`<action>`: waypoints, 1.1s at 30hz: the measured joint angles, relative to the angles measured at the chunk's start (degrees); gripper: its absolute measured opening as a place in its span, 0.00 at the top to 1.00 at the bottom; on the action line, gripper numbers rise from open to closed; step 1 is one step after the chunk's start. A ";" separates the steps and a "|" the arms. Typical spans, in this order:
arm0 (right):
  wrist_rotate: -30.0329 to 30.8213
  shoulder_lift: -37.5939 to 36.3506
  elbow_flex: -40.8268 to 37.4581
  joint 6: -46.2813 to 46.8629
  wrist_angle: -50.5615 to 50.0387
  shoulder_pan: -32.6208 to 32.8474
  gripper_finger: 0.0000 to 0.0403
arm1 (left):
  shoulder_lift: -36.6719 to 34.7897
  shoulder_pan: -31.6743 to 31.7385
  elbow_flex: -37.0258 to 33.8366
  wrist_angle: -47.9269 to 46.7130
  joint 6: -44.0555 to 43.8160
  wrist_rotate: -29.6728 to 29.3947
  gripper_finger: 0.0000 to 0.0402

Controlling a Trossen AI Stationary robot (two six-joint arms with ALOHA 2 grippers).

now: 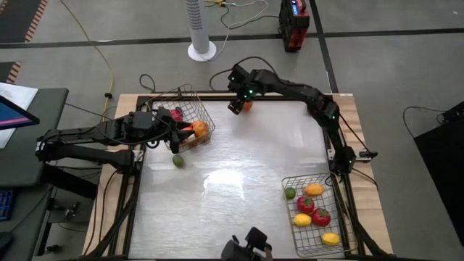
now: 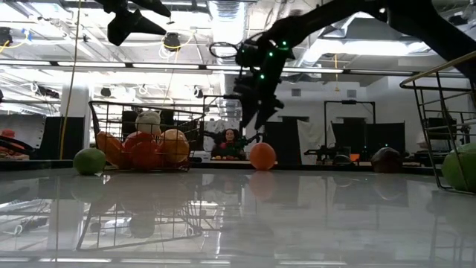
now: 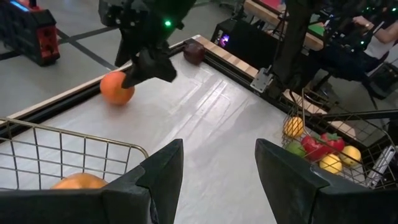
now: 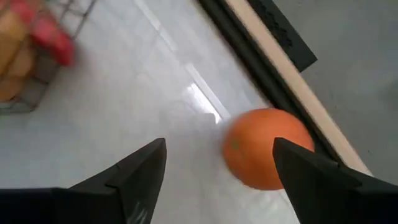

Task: Sort produce into baskets
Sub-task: Put the orange into the bottom wire basket

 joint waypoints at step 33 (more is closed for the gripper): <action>-10.93 6.45 0.00 -10.81 -0.98 -4.06 0.09 | -0.02 0.00 0.00 -0.03 -1.81 -1.57 0.53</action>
